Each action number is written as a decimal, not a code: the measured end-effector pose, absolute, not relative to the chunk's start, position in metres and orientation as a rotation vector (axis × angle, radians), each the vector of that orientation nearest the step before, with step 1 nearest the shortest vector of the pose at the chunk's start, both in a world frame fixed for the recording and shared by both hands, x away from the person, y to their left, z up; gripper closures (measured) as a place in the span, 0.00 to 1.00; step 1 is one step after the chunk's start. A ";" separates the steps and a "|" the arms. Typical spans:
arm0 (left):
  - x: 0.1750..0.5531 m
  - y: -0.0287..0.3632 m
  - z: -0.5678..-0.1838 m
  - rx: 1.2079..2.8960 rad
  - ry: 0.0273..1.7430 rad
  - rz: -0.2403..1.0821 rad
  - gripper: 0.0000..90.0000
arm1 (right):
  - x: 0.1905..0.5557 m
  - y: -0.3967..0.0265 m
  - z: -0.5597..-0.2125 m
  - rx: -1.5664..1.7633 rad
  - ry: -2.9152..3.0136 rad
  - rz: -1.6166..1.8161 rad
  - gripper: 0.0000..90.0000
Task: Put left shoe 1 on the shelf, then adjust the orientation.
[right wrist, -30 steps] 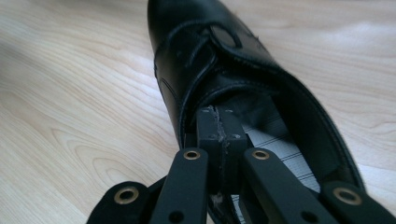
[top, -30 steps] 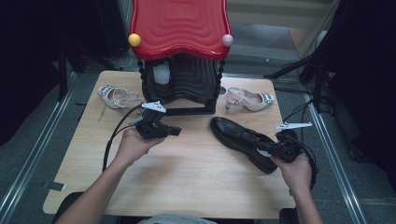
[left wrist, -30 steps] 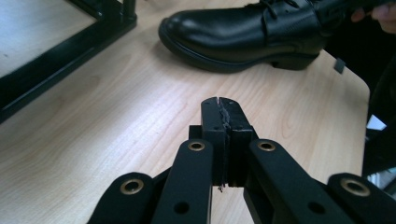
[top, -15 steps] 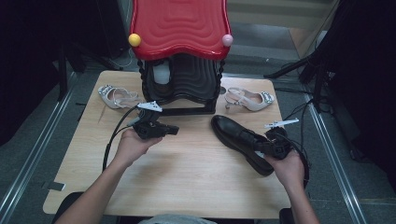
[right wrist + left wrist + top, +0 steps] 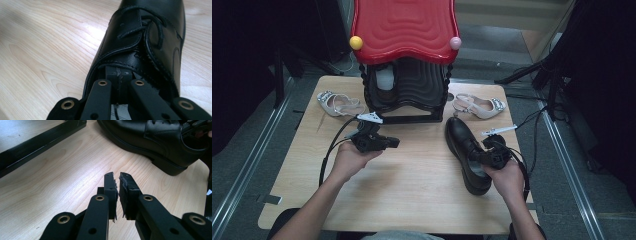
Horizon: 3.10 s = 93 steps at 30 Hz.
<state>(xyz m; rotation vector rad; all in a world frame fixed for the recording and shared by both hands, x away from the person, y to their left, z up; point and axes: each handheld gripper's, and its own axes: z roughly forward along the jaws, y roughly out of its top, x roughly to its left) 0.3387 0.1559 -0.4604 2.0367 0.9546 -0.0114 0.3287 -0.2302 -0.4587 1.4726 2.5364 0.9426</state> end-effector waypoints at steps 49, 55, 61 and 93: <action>0.361 0.168 -0.377 2.027 0.849 0.077 0.81 | 0.316 -0.207 -0.450 1.722 2.497 1.002 0.70; 0.368 0.171 -0.358 2.013 0.839 0.100 0.85 | 0.324 -0.198 -0.462 1.755 2.501 0.933 0.70; 0.377 0.175 -0.337 1.992 0.833 0.128 0.87 | 0.332 -0.189 -0.469 1.811 2.487 0.852 0.73; 0.441 0.173 -0.235 1.988 0.881 0.326 1.00 | 0.336 -0.195 -0.468 1.835 2.521 0.756 0.95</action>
